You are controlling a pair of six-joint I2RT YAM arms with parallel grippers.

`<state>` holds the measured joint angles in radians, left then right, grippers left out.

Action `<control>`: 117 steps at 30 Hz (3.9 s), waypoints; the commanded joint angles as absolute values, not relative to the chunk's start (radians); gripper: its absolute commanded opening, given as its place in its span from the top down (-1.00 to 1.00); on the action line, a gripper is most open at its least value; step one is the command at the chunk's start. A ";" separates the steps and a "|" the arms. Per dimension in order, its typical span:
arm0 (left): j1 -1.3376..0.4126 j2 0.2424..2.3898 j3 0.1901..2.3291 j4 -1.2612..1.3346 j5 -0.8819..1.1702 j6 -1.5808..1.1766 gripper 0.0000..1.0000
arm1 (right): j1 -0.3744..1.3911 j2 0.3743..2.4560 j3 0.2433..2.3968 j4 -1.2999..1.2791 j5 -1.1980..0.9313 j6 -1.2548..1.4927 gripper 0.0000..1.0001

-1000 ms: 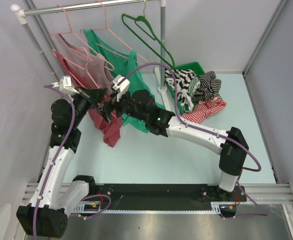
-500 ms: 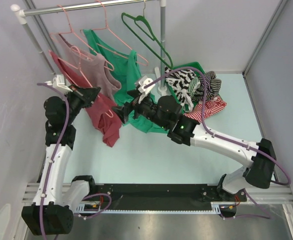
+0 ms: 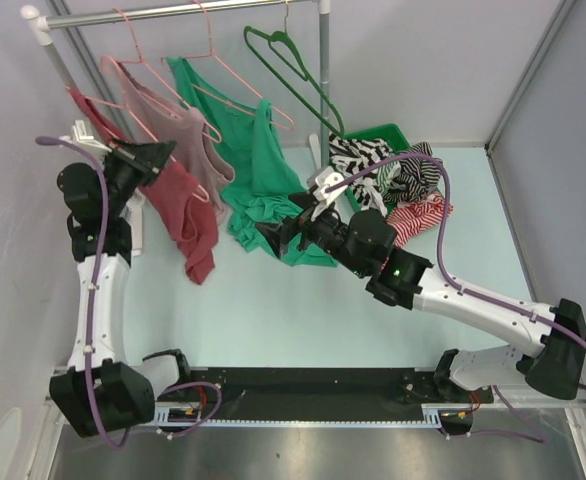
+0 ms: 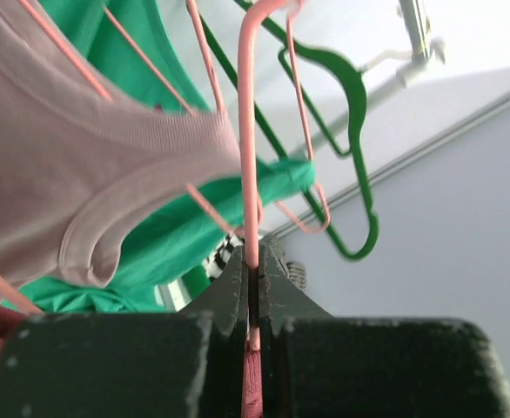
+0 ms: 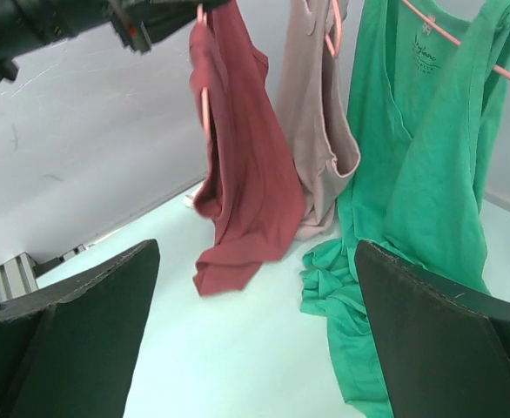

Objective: Place the tank top on the hanger

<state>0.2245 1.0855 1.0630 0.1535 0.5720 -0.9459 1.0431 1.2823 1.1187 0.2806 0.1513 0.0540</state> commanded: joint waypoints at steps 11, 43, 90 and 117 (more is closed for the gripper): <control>0.267 1.218 1.298 0.267 0.572 -1.029 1.00 | 1.045 1.212 1.081 0.301 0.184 0.084 -0.99; 0.118 1.253 1.272 0.298 0.532 -1.006 1.00 | 1.052 1.207 1.068 0.245 0.195 0.123 -1.00; 0.167 1.565 1.580 0.120 0.285 -1.046 1.00 | 1.051 1.220 1.045 0.233 0.195 0.130 -0.99; 0.190 1.370 1.385 0.137 0.290 -1.008 -0.99 | 1.051 1.161 1.032 0.187 0.227 0.120 -0.99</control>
<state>0.1719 1.4345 1.4364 0.1455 0.3130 -1.0264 1.0462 1.2087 1.0378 0.1741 0.1890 0.1230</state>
